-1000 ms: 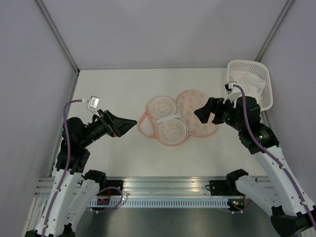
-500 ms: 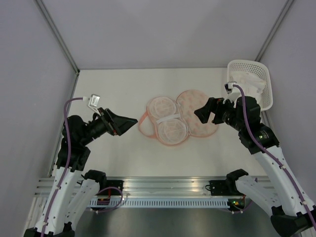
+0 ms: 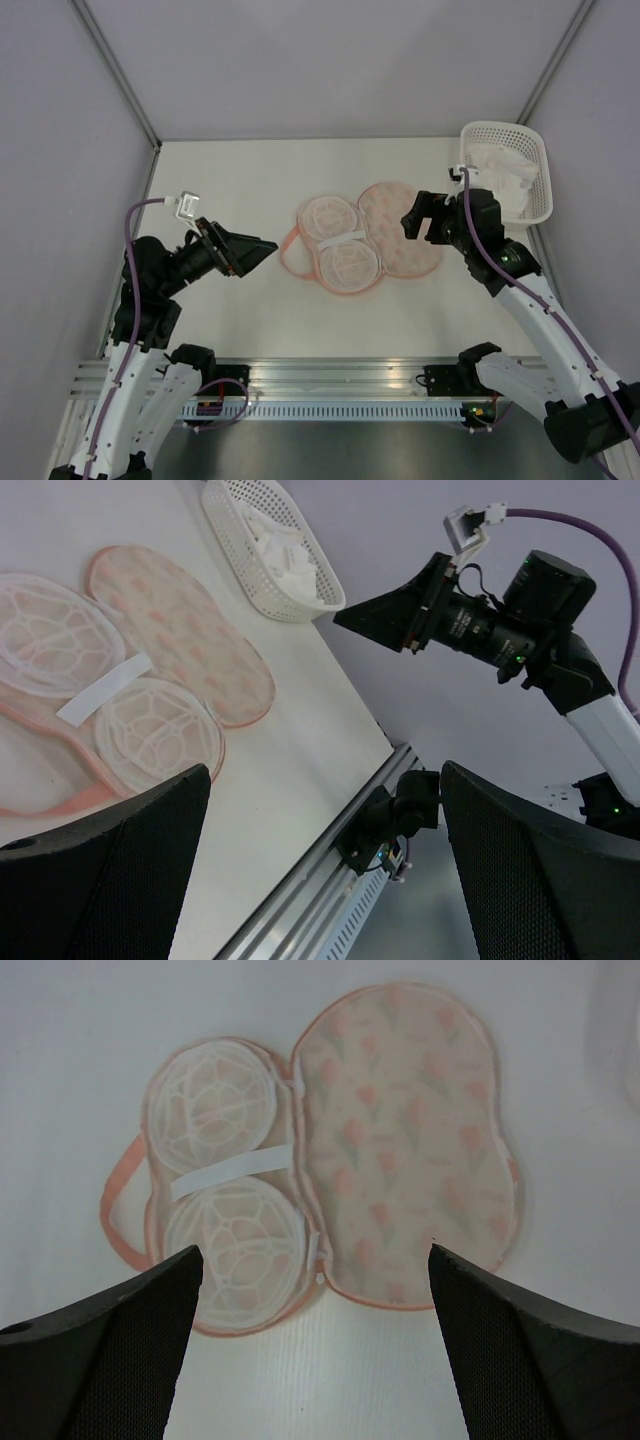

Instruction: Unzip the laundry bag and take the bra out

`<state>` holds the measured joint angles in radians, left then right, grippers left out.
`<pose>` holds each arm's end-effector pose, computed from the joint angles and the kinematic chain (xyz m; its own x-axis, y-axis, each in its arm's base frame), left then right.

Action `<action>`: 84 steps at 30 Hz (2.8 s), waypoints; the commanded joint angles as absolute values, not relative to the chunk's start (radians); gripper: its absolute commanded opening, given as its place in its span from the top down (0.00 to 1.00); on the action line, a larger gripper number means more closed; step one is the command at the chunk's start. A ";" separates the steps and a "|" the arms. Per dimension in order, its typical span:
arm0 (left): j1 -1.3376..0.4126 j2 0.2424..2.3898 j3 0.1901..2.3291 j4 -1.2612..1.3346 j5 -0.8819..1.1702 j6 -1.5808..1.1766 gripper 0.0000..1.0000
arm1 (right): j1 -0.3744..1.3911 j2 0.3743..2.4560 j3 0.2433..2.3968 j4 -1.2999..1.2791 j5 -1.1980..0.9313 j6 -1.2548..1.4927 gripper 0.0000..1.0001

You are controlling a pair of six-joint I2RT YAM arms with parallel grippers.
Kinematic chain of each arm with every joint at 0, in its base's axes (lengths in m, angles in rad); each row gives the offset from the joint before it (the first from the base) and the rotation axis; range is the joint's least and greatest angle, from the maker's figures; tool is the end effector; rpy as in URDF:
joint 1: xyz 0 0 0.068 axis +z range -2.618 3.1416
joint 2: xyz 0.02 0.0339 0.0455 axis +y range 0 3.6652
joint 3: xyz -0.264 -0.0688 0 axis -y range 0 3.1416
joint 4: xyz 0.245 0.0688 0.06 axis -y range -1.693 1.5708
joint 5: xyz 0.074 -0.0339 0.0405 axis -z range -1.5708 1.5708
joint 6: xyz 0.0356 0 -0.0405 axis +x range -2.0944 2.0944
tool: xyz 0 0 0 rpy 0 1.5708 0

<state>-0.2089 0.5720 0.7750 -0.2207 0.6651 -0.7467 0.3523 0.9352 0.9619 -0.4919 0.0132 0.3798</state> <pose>0.1206 -0.0480 0.3628 -0.5335 -0.4332 -0.7264 0.5510 0.4735 -0.6871 0.1921 0.0701 0.3433 -0.5149 0.2057 -0.8322 -0.1541 0.9328 0.3258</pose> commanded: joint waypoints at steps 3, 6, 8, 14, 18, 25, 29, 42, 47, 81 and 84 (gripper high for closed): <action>-0.204 0.548 0.772 -0.173 0.690 -0.713 0.00 | 0.312 1.148 0.992 -0.373 0.177 0.413 0.02; -0.204 0.538 0.767 -0.181 0.675 -0.706 0.00 | 0.197 1.327 1.034 -0.310 0.074 0.434 0.02; -0.204 0.534 0.764 -0.186 0.666 -0.701 0.00 | 0.138 1.437 1.055 -0.270 0.043 0.445 0.02; -0.204 0.525 0.755 -0.207 0.653 -0.683 0.01 | 0.008 1.699 1.163 -0.198 -0.066 0.449 0.02; -0.204 0.525 0.758 -0.213 0.647 -0.670 0.00 | -0.058 1.787 1.183 -0.178 -0.185 0.449 0.02; -0.204 0.525 0.758 -0.213 0.641 -0.673 0.00 | -0.086 1.870 1.141 -0.098 -0.370 0.491 0.02; -0.203 0.509 0.755 -0.216 0.634 -0.673 0.00 | -0.066 1.871 1.138 -0.141 -0.350 0.457 0.02; -0.204 0.472 0.727 -0.235 0.615 -0.675 0.00 | 0.077 1.868 1.134 -0.265 -0.207 0.368 0.54; -0.204 0.450 0.719 -0.250 0.607 -0.672 0.00 | 0.080 1.827 1.138 -0.279 -0.187 0.368 0.99; -0.204 0.430 0.701 -0.250 0.630 -0.675 0.01 | 0.155 1.442 0.882 -0.500 0.447 0.557 0.54; -0.204 0.417 0.701 -0.264 0.627 -0.667 0.00 | 0.149 1.468 0.868 -0.466 0.417 0.563 0.64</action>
